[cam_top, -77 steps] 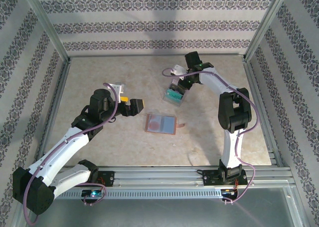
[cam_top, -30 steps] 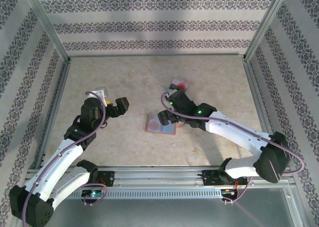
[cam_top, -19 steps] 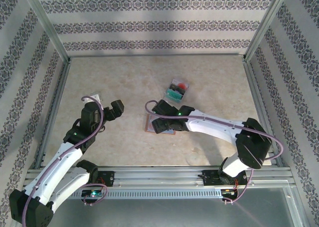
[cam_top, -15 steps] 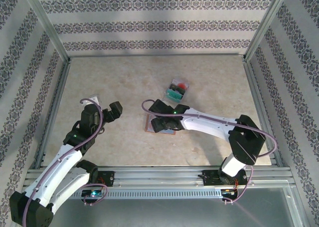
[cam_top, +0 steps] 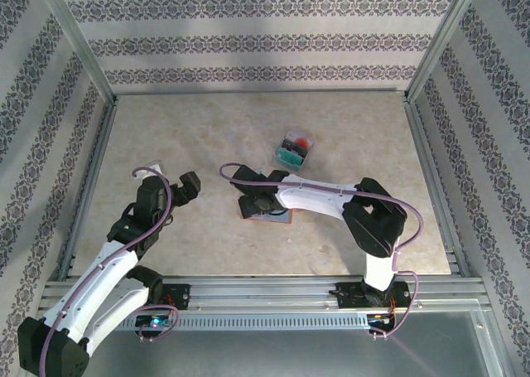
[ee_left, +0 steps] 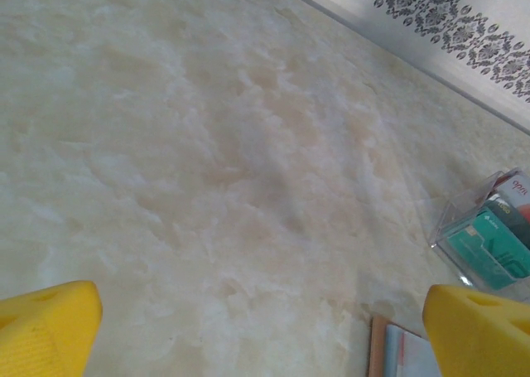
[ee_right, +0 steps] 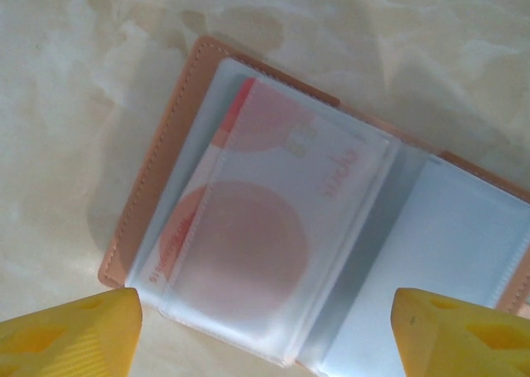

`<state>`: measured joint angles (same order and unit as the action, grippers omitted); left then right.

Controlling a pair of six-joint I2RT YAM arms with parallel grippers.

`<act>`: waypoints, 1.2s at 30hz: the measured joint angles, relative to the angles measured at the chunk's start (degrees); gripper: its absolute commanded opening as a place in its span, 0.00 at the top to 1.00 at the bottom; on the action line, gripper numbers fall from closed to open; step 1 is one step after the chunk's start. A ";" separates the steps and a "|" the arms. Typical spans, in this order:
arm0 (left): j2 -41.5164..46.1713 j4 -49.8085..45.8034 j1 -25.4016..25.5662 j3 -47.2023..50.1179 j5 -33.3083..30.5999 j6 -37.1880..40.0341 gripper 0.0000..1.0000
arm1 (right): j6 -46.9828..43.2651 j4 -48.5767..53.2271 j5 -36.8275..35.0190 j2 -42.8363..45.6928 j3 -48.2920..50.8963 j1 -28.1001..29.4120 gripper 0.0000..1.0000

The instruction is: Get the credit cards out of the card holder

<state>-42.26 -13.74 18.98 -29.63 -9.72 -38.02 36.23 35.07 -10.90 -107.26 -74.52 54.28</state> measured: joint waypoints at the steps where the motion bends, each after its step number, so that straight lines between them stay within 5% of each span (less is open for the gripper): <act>1: 0.00 -0.02 0.00 0.15 0.00 0.00 0.01 | 0.07 0.02 0.00 -0.72 -0.52 0.00 0.20; 21: 0.00 0.02 -1.07 0.92 0.44 -0.55 0.01 | 2.49 -1.05 2.10 -3.32 0.59 -0.94 0.30; 36: 0.46 0.00 -1.49 0.92 0.66 -1.14 0.01 | 2.86 -6.69 4.96 -1.25 5.22 -1.73 0.63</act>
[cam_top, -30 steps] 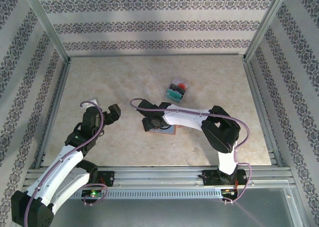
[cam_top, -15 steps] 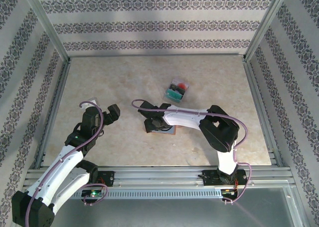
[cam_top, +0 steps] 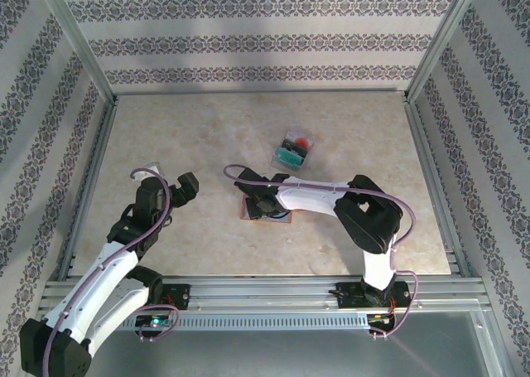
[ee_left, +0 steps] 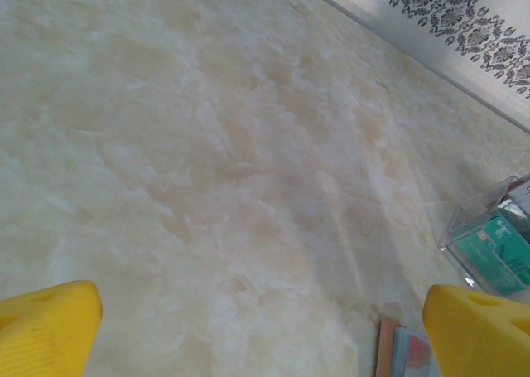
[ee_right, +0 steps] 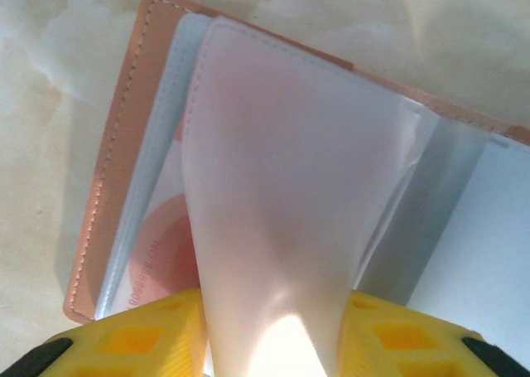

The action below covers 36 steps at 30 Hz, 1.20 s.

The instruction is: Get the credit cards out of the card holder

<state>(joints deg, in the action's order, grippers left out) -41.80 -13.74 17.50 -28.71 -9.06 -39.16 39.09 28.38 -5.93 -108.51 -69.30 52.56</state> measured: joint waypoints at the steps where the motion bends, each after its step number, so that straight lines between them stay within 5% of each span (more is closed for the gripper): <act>1: 0.11 0.00 0.00 0.00 0.00 0.00 0.01 | 0.00 -0.92 0.70 0.52 0.90 -0.11 0.64; 13: 2.64 -0.09 0.00 0.00 -0.02 -0.42 0.01 | -1.86 -4.74 6.47 6.64 8.85 0.09 0.65; 36: 2.97 -0.90 0.00 0.00 -0.22 -0.42 0.01 | -2.08 3.56 -5.27 14.38 9.16 -0.13 0.57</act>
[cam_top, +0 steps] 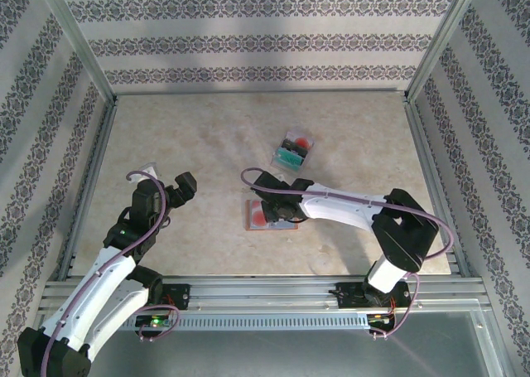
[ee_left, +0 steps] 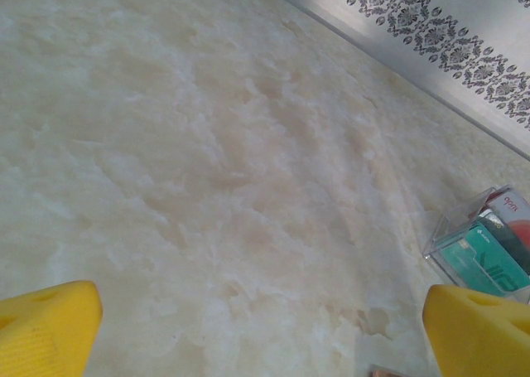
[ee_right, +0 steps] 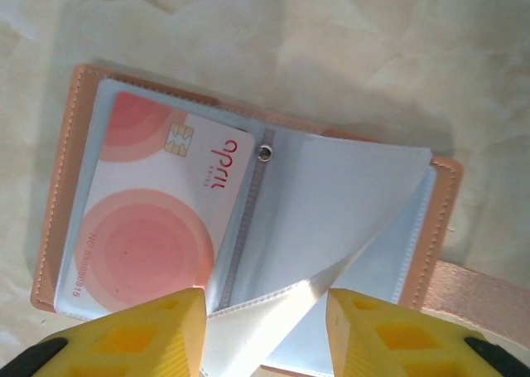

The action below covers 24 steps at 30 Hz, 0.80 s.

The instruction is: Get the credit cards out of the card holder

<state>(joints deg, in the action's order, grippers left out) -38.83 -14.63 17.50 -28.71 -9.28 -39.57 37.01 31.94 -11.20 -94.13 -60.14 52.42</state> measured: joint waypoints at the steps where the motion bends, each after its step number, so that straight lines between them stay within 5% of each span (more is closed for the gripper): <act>1: 0.00 -0.02 0.00 0.00 0.00 0.02 0.01 | 0.20 0.02 -0.15 0.50 0.28 -0.33 0.57; 24: -1.64 -0.02 0.00 -0.04 0.44 0.02 0.01 | 4.04 3.30 -0.76 10.45 11.19 -9.60 0.61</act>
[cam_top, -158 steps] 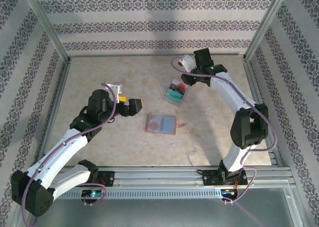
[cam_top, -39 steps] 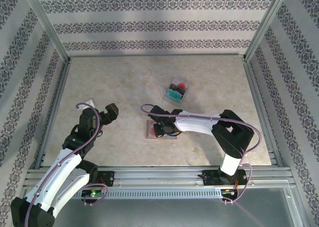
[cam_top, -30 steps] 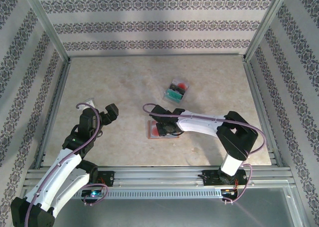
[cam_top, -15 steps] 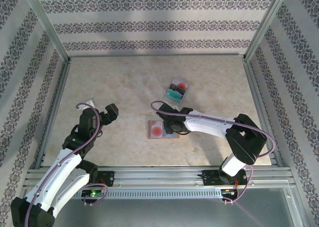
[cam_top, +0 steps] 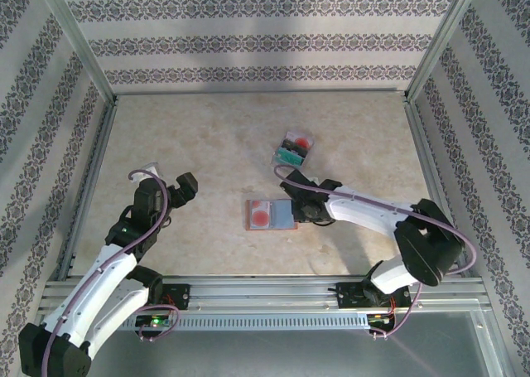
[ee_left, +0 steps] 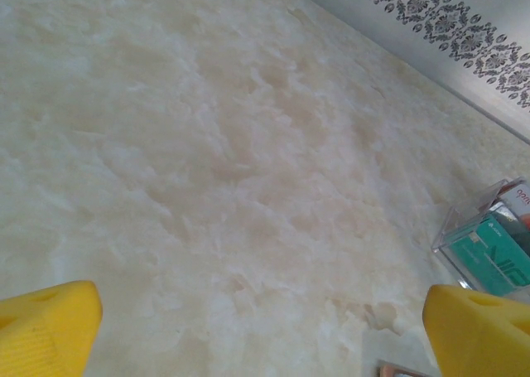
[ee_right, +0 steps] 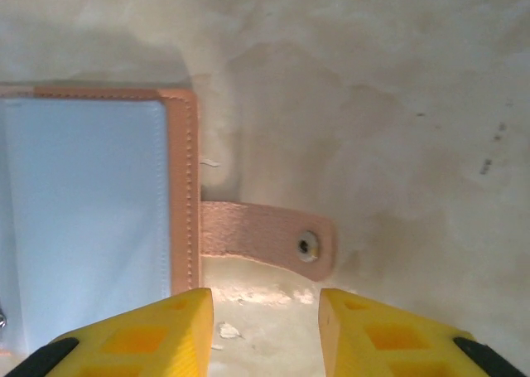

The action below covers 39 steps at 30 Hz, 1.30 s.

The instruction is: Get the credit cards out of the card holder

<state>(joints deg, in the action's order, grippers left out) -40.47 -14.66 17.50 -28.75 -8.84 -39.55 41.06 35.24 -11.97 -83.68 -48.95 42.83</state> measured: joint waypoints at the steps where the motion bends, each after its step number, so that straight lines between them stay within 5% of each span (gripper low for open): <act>1: -0.07 0.00 0.00 0.00 0.09 0.00 0.01 | 0.17 0.20 0.02 1.18 0.09 -0.24 0.61; 17: -10.08 0.48 0.37 -4.02 10.62 3.34 0.00 | 1.27 -6.75 10.49 7.10 0.11 -0.37 0.65; 23: -16.22 0.46 6.58 -5.75 10.84 4.68 0.01 | 2.34 -12.07 15.96 5.25 1.36 -1.51 0.65; 30: -25.59 1.27 16.33 -7.82 9.90 4.92 0.26 | 2.67 -15.91 20.13 4.42 3.34 -4.26 0.65; 39: -38.14 4.98 22.97 -11.82 11.32 4.76 0.56 | 4.11 -19.76 23.23 4.66 6.84 -7.08 0.65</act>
<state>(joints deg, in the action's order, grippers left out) -78.61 -9.67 40.47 -40.58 2.48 -34.79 45.17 15.49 11.27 -79.02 -42.11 35.75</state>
